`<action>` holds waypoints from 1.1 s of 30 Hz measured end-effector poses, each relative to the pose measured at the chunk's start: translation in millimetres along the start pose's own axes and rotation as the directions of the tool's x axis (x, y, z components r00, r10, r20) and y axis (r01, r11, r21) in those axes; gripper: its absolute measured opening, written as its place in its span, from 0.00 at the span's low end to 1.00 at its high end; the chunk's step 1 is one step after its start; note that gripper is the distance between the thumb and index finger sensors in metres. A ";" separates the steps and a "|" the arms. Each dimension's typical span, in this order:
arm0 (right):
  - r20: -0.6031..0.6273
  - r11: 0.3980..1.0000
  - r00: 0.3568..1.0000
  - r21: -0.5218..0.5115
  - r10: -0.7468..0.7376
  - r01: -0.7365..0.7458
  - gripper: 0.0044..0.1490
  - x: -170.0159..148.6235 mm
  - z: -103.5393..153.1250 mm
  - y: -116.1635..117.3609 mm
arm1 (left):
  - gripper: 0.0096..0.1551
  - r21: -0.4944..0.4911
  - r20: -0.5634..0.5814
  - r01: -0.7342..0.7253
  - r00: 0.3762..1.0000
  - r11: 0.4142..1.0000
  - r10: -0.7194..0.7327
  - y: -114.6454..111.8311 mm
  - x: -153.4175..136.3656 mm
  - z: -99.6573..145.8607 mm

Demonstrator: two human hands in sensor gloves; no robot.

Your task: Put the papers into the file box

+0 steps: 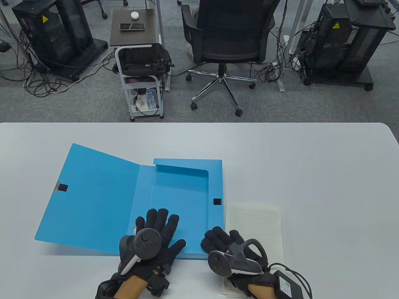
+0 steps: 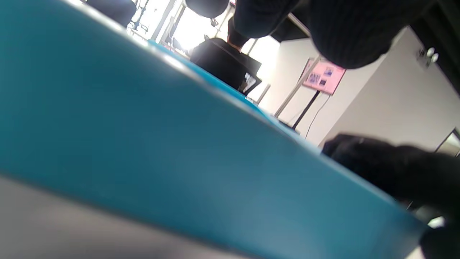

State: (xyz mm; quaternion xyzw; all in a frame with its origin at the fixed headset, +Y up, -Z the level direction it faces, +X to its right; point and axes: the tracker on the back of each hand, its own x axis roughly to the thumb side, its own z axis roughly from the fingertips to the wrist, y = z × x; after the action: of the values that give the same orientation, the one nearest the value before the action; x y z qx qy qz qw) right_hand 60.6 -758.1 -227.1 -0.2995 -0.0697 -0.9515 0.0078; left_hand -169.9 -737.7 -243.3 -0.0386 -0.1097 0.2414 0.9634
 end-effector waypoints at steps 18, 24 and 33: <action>-0.006 1.000 1.000 0.012 0.023 -0.023 0.42 -9.2 6.9 -14.0 | 0.51 0.028 -0.007 -0.085 0.996 0.996 0.085 12.5 -10.1 6.6; -0.344 0.947 0.903 -0.090 0.259 -0.307 0.46 -83.1 22.9 -74.8 | 0.51 0.047 0.002 -0.137 0.991 0.990 0.137 18.4 -12.4 8.8; -0.519 0.955 0.846 0.294 0.122 0.043 0.66 -192.3 3.1 -37.5 | 0.50 0.018 -0.012 -0.163 0.987 0.987 0.163 16.0 -14.7 4.7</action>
State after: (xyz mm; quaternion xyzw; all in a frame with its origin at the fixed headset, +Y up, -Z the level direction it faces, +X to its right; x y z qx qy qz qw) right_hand 218.1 -725.7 -339.2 -0.0212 -0.1993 -0.9755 0.0911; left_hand -190.9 -730.5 -243.6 -0.0410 -0.0978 0.3199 0.9415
